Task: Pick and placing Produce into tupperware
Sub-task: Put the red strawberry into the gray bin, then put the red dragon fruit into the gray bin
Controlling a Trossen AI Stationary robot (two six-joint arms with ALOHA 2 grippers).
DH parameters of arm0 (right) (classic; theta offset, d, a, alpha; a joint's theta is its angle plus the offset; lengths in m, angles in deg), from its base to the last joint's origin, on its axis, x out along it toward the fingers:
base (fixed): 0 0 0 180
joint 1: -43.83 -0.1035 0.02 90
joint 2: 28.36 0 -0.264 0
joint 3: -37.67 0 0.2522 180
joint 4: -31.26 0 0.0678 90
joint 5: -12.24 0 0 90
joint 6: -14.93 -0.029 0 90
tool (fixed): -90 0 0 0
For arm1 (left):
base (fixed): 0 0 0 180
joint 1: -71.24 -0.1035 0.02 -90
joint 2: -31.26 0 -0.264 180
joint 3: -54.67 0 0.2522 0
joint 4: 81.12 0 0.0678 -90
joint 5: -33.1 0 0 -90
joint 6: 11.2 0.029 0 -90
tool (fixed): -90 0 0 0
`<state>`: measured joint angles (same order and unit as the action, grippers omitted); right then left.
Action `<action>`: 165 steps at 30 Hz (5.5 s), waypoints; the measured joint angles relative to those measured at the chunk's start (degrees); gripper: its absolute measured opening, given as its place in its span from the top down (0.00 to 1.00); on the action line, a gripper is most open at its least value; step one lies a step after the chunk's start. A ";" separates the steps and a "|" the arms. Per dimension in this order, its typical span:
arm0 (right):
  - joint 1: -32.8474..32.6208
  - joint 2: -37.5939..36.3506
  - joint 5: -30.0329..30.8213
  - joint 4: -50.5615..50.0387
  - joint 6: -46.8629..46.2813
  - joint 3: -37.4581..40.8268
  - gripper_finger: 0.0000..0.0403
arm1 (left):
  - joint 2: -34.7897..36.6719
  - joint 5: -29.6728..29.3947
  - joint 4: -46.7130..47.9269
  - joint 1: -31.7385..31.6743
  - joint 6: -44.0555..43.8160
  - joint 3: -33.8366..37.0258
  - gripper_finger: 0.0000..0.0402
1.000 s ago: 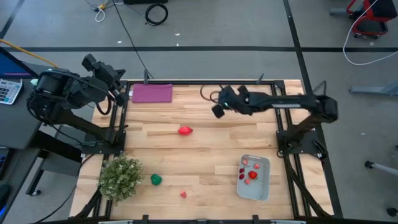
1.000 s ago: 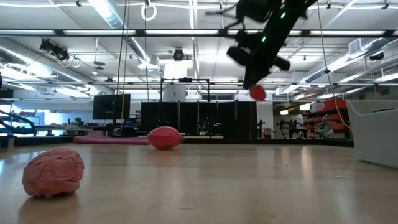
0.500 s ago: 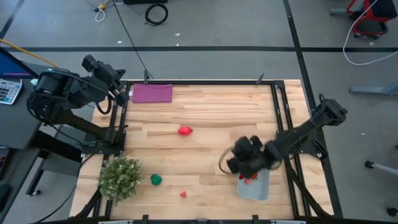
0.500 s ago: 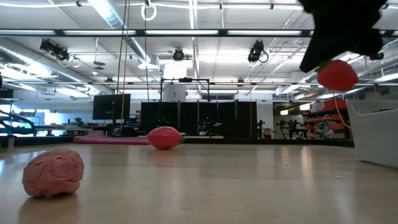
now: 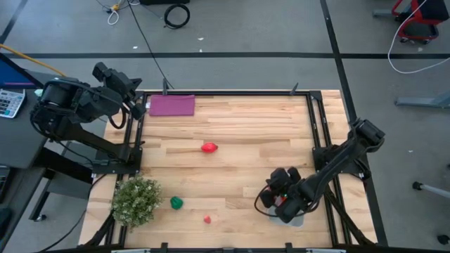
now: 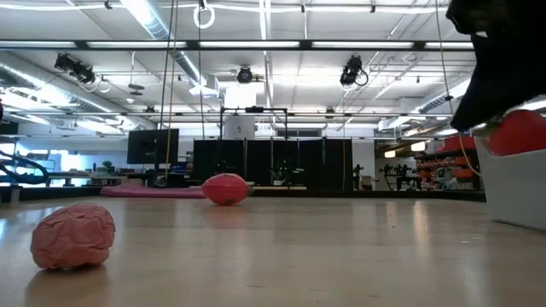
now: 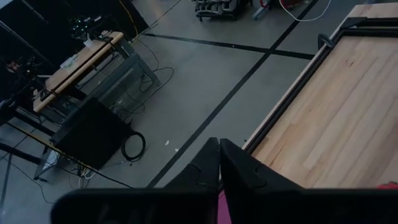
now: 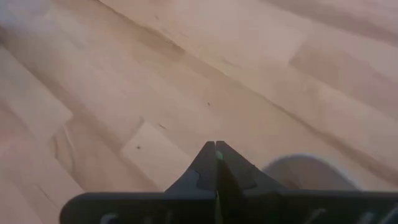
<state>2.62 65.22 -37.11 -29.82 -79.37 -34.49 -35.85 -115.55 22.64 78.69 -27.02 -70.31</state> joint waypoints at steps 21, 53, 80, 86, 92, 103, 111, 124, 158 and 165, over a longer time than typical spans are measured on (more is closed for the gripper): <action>-0.34 1.38 -11.09 0.12 -1.56 -0.04 0.81 | 0.00 0.00 0.02 0.00 0.09 0.00 0.94; 14.48 1.30 5.81 17.35 47.98 -10.60 0.70 | -0.68 25.16 -4.30 -0.01 12.52 18.80 0.74; 16.45 1.30 5.18 16.08 52.97 -10.60 0.70 | -18.38 52.28 -72.10 -11.39 31.11 62.27 0.29; 16.43 1.30 5.13 15.96 52.57 -10.60 0.70 | -22.84 52.29 -73.62 -14.41 31.88 62.23 0.24; 16.34 1.30 5.13 15.97 52.54 -10.60 0.70 | -25.00 53.54 -73.50 -16.04 32.11 62.25 0.23; 16.34 1.30 5.13 15.95 52.50 -10.60 0.70 | -25.93 58.11 -76.28 -16.27 31.15 62.25 0.22; 16.34 1.30 5.13 15.94 52.43 -10.62 0.70 | -30.29 58.23 -79.57 -16.23 29.94 62.18 0.22; 16.34 1.30 5.15 15.68 52.43 -10.62 0.70 | -31.78 58.14 -82.66 -16.23 29.56 62.16 0.32; -10.62 -11.12 -18.26 -19.78 -10.87 -11.43 0.98 | -31.74 58.10 -77.44 -3.53 31.51 37.38 0.43; -17.70 -5.36 -23.18 -25.24 -30.85 -11.43 0.99 | -31.71 58.13 -79.86 -1.01 31.51 34.49 0.43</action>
<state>-15.08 59.85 -60.29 -55.06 -110.22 -45.92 -67.56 -57.42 -57.22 77.68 4.49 -35.82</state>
